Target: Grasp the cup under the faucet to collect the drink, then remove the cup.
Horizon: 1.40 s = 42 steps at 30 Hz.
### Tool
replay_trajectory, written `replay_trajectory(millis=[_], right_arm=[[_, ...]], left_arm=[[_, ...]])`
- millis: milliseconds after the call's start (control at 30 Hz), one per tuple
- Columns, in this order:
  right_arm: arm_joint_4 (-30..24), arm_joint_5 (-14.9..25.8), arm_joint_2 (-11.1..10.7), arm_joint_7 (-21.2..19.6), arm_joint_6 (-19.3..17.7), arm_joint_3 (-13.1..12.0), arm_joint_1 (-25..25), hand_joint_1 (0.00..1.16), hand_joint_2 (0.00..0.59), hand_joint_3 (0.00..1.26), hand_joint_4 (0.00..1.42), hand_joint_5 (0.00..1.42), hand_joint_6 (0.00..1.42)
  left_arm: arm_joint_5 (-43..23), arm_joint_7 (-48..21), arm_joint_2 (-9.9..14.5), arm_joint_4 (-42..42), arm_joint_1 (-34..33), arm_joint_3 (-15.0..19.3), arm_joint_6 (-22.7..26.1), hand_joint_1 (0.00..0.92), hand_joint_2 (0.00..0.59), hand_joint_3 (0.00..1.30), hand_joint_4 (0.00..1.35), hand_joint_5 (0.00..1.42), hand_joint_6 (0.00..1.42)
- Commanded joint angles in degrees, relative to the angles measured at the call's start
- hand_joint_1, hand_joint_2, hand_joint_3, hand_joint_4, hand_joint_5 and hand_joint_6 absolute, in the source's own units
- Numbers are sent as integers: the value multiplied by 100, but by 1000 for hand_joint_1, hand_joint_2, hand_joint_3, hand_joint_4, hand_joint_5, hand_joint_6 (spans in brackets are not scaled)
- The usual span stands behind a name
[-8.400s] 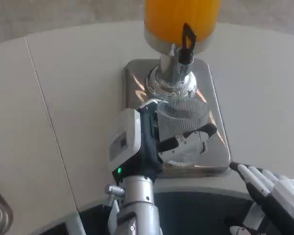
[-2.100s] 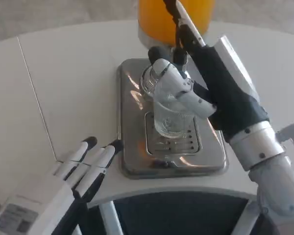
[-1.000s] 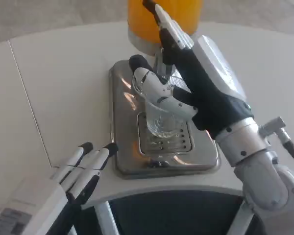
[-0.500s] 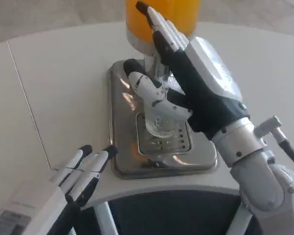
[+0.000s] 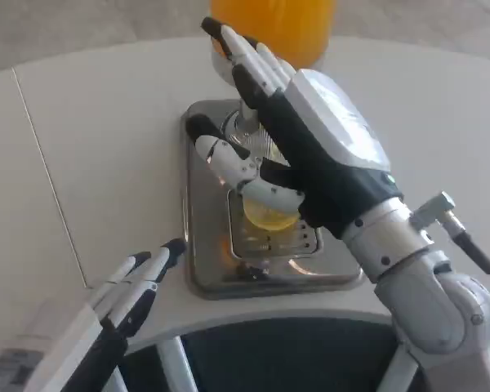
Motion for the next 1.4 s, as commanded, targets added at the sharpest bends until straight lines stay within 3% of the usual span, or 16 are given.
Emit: replay_trajectory(millis=[33,233,500,933,1400], right_arm=[[167,41,-34,354,158,152,231,145,468,0,0,0,0],[137,55,-24,375,200,139,214,144,468,0,0,0,0],[131,80,-31,380,204,113,221,143,468,0,0,0,0],[133,105,-32,404,206,60,207,144,471,0,0,0,0],[-18,107,-38,450,208,-18,274,146,477,0,0,0,0]], left_arm=[[-399,-316,-78,-66,-38,-103,219,0,72,1,0,69,181],[-683,-485,-458,-316,-148,-261,818,0,67,0,0,87,204],[-412,-340,-994,-463,-345,-481,1420,0,65,0,0,103,234],[77,-200,-1616,-453,-883,-1106,2181,0,56,0,0,124,256],[548,16,-2011,-251,-1424,-1683,2704,0,55,0,0,129,260]])
